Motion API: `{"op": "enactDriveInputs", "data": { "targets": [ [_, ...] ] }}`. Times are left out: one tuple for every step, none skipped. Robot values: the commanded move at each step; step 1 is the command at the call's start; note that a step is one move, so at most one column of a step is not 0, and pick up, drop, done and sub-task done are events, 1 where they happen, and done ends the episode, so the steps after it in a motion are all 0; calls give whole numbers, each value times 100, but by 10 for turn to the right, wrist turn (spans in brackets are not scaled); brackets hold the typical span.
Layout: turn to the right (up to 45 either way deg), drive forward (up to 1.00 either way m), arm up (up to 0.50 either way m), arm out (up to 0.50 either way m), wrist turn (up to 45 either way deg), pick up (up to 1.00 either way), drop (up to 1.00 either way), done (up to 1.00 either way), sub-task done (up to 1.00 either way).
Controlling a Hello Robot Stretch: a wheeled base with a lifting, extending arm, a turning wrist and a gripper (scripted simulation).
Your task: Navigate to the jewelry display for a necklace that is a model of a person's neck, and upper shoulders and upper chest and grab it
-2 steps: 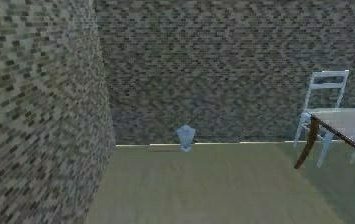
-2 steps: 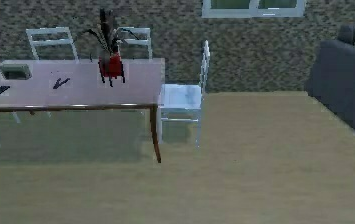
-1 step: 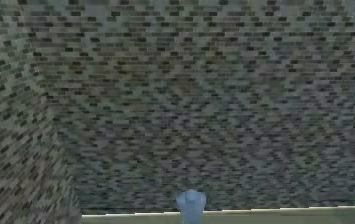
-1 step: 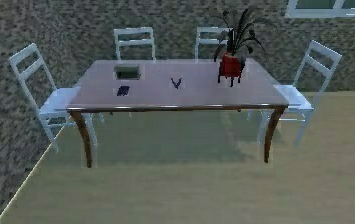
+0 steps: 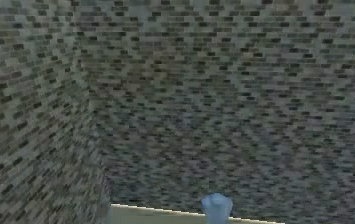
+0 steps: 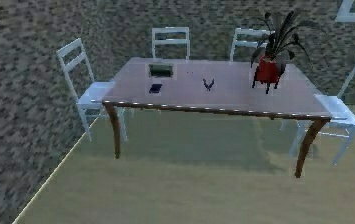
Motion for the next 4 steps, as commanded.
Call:
{"op": "enactDriveInputs", "data": {
  "targets": [
    [0, 25, 0, 0, 0, 0, 0, 0, 0],
    [-450, 0, 0, 0, 0, 0, 0, 0, 0],
    [-210, 0, 0, 0, 0, 0, 0, 0, 0],
    [0, 0, 10, 0, 0, 0, 0, 0, 0]
  ]
}}
